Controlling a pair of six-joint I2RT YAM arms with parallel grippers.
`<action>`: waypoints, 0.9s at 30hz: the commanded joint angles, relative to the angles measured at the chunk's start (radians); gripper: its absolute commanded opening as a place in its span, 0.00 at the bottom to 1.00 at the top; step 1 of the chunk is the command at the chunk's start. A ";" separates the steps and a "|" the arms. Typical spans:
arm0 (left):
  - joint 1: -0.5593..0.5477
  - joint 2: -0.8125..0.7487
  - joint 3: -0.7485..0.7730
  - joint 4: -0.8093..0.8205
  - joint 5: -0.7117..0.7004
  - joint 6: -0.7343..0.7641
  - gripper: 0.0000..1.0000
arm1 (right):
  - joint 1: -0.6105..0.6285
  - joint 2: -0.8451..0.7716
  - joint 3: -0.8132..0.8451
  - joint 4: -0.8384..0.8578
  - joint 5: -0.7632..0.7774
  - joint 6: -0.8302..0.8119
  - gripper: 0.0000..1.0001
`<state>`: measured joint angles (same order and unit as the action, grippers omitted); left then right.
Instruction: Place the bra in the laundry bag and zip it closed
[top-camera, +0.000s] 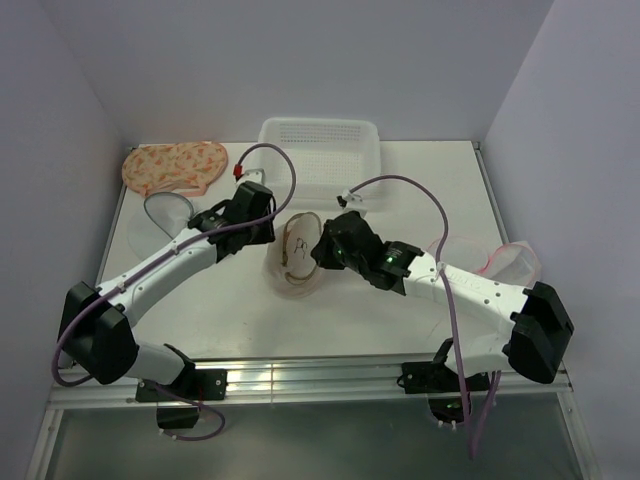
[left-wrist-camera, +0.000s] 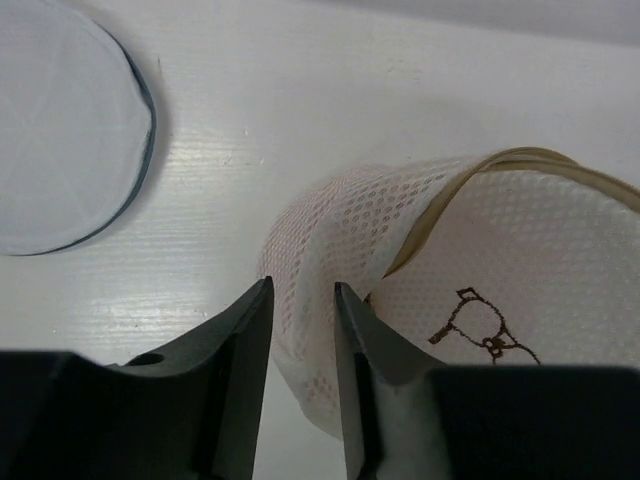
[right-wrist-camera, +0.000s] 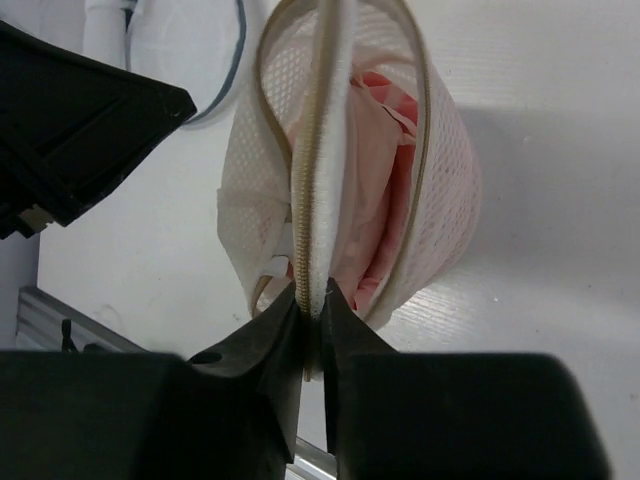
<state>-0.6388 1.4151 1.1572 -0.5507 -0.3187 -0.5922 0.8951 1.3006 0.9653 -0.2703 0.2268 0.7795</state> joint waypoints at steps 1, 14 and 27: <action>0.027 -0.054 -0.075 0.067 0.050 -0.020 0.36 | -0.033 -0.004 -0.017 0.104 -0.053 0.004 0.13; 0.064 -0.116 -0.415 0.313 0.125 -0.207 0.00 | -0.240 -0.092 -0.174 0.431 -0.523 -0.022 0.00; -0.088 -0.131 -0.547 0.501 0.067 -0.366 0.00 | -0.374 -0.081 -0.246 0.687 -0.875 0.114 0.00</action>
<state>-0.6838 1.2739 0.6167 -0.1482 -0.2127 -0.8967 0.5529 1.2289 0.7441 0.2703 -0.5079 0.8238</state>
